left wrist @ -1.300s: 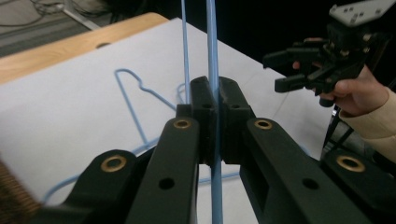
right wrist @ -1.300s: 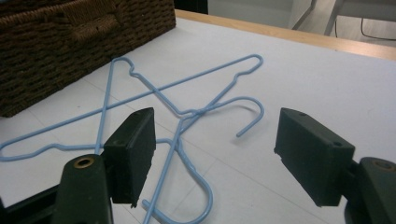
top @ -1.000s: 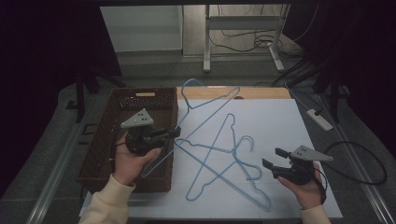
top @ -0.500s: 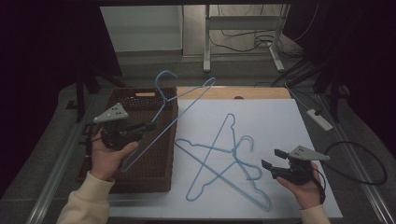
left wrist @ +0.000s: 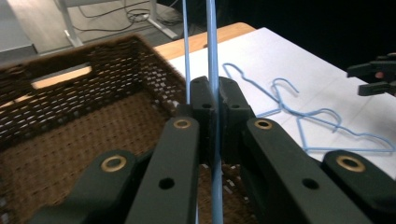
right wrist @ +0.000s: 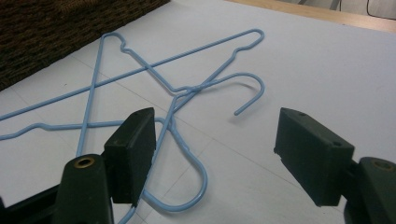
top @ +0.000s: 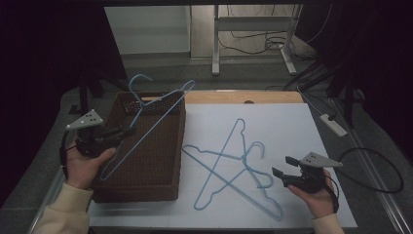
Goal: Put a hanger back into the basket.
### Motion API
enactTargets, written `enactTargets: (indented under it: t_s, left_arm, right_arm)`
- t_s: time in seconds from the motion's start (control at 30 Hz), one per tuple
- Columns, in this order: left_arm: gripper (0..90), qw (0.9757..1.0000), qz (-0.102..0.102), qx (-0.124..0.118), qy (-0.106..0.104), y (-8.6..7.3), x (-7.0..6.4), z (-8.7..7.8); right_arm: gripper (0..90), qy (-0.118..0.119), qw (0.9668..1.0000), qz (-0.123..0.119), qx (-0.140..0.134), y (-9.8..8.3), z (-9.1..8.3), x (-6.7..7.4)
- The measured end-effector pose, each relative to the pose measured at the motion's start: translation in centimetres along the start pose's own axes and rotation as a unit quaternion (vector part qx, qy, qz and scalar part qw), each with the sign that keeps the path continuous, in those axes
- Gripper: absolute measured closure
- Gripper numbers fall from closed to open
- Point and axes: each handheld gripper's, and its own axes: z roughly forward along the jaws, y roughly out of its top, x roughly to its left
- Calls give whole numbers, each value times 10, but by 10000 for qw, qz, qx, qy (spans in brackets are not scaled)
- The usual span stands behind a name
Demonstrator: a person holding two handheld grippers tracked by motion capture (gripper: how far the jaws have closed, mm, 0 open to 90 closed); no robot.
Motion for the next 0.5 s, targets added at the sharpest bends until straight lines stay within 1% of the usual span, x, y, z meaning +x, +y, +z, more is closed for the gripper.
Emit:
enactTargets:
  t_s: [0.13, 0.17, 0.2, 0.23, 0.37, 0.43, 0.47, 0.5]
  left_arm:
    - [864, 9999, -28, 70, 126, -5, 13, -3]
    - [864, 9999, -28, 70, 126, -5, 13, -3]
    - [864, 9998, -31, 91, 150, -6, 15, -4]
    - [864, 9997, -50, 129, 191, -8, 20, -4]
    - [864, 9995, -63, 182, 238, -10, 27, -2]
    - [864, 9995, -68, 200, 238, -11, 29, -1]
    - [864, 9995, -62, 220, 197, -12, 31, 1]
    - [864, 9994, -19, 278, 193, -12, 32, 4]
  right_arm:
    - [299, 1, 10000, -2, 20, 0, 1, 1]
    - [299, 1, 10000, -2, 20, 0, 1, 1]
    - [300, -1, 10000, -5, 23, 0, 1, 1]
    - [299, -1, 10000, -4, 24, 0, 1, 1]
    - [299, 0, 10000, -7, 31, 0, 1, 1]
    - [300, 4, 10000, -10, 30, 0, 1, 1]
    - [300, 7, 10000, -13, 32, 0, 1, 1]
    - [299, 5, 10000, -17, 39, 0, 2, 1]
